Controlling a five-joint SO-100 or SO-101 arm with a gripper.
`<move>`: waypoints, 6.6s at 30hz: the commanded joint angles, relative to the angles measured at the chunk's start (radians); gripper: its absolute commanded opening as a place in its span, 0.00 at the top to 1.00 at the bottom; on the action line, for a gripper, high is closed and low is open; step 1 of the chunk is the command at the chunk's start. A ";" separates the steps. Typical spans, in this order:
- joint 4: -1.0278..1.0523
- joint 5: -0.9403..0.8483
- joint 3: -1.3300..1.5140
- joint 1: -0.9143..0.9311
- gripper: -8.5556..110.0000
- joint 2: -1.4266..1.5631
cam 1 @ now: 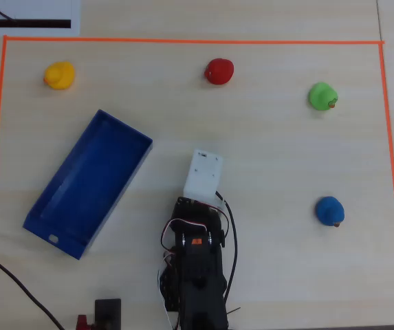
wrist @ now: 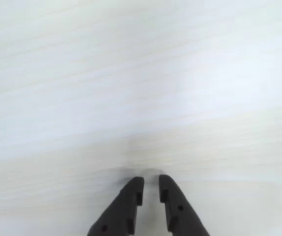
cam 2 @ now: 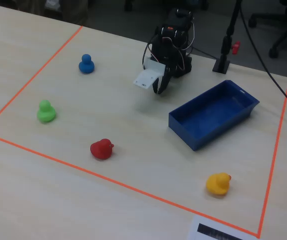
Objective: Grasp yellow duck and put it into box.
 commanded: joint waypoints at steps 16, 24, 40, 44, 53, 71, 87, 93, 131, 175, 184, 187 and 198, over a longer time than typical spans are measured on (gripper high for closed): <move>0.025 -0.005 -0.006 0.005 0.93 0.000; 0.023 0.008 -0.006 0.005 0.87 0.000; 0.101 0.232 -1.267 -0.026 0.58 -0.963; 0.083 0.310 -1.514 -0.152 0.57 -1.259; 0.071 0.368 -2.056 -0.362 0.56 -1.919; -0.130 0.219 -2.511 -0.554 0.57 -2.424; -0.442 -0.129 -2.270 -0.537 0.58 -2.350; -0.738 -0.107 -2.243 -0.502 0.57 -2.350; -0.888 -0.002 -2.364 -0.560 0.61 -2.622; 0.160 0.236 -2.855 -0.388 0.93 -2.157; 0.331 0.377 -2.045 -0.442 0.93 -1.597; 0.339 0.466 -1.839 -0.514 0.93 -1.537; 0.219 0.620 -1.666 -0.712 0.93 -1.588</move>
